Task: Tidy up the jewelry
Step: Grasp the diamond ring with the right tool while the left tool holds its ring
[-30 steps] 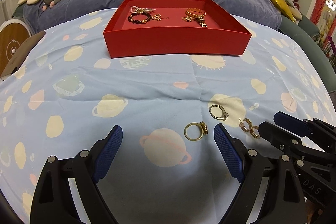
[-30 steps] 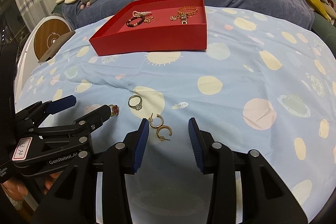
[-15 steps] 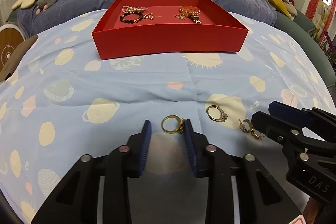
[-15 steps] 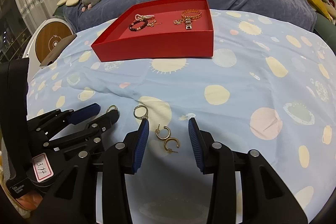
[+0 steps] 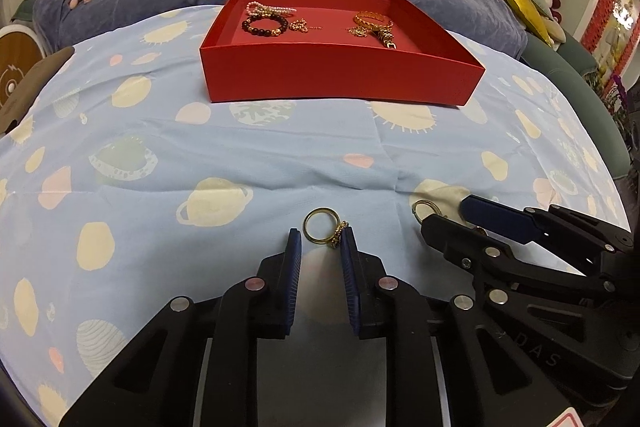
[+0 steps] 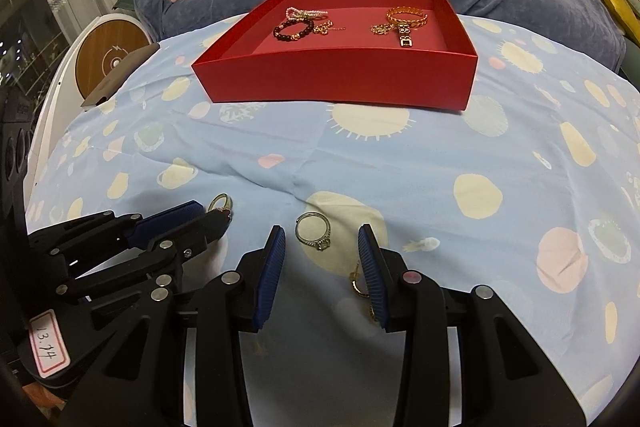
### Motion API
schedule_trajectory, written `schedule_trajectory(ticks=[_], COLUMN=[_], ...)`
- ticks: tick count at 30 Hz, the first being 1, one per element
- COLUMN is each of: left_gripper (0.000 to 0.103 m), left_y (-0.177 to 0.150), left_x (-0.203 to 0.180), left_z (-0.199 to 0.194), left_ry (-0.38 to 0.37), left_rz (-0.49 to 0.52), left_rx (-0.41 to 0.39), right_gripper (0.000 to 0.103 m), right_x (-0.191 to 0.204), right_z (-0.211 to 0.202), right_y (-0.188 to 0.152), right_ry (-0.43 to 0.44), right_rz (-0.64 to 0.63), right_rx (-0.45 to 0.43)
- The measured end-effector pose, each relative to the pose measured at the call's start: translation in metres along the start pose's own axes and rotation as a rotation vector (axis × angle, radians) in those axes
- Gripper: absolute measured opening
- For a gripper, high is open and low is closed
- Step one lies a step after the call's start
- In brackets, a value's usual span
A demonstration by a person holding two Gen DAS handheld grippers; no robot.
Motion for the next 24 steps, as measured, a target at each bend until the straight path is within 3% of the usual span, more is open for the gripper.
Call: schedule_trajectory(ticks=[8,24], left_gripper=[0.038,0.038], left_y=[0.0,0.003], left_x=[0.003,-0.005], left_z=[-0.001,0.005], left_ry=[-0.007,0.017], left_rz=[-0.001,0.019], left_rx=[-0.006,-0.03], right_gripper=[0.019,0.019], right_x=[0.004,-0.013], right_z=[0.007,-0.024], right_y=[0.002,0.004], right_ry=[-0.036,-0.025], right_rz=[-0.041,0.005], right_rx=[0.006,-0.046])
Point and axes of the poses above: each gripper's, at about its wrist camera, not at the fingertips, and z roughly the way its jaws point, x to its left, y to its top, the point moved 2 cm from there along z, roughly the way its jaws point, and after that the axes turned 13 degrees about -z, right-handed, at the moved point
